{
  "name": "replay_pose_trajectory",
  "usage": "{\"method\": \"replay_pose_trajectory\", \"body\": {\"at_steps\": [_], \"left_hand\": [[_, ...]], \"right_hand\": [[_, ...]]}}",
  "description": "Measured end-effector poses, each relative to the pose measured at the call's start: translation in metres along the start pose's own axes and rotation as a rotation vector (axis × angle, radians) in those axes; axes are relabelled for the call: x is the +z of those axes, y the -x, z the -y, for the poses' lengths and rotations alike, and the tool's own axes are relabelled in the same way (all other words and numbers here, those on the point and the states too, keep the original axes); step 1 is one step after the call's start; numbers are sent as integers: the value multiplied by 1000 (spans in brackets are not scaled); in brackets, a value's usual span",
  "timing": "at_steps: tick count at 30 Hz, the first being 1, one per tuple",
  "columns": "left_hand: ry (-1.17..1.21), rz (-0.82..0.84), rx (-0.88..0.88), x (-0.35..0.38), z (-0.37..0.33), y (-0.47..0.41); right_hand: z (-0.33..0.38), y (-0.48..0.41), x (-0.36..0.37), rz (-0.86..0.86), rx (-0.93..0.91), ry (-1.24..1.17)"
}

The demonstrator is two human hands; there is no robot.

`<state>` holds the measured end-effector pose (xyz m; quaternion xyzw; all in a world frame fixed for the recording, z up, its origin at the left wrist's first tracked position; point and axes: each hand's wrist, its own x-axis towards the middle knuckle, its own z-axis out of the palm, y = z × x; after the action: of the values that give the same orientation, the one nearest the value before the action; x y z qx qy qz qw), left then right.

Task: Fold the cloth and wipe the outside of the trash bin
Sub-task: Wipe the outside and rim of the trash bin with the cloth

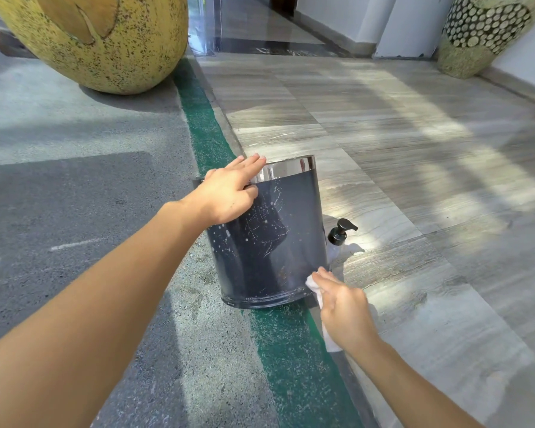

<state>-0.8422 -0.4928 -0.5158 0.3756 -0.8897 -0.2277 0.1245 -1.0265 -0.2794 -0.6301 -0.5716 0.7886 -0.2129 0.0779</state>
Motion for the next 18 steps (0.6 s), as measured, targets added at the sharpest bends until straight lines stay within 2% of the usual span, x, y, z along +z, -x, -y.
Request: {"method": "replay_pose_trajectory", "body": {"at_steps": [5,10,15,18], "left_hand": [[8,-77,105,5,11,29],[-81,-16,236,20,12,61],[-174,81,265,35,18,95],[-296,129,340,45,14,108]], "right_hand": [[-7,-17,-20,-205,250,-315],[1,-29,-31,-318,345,-540],[3,-8,-28,-428,471,-659],[-11,16,-20,-418,528,-750]]}}
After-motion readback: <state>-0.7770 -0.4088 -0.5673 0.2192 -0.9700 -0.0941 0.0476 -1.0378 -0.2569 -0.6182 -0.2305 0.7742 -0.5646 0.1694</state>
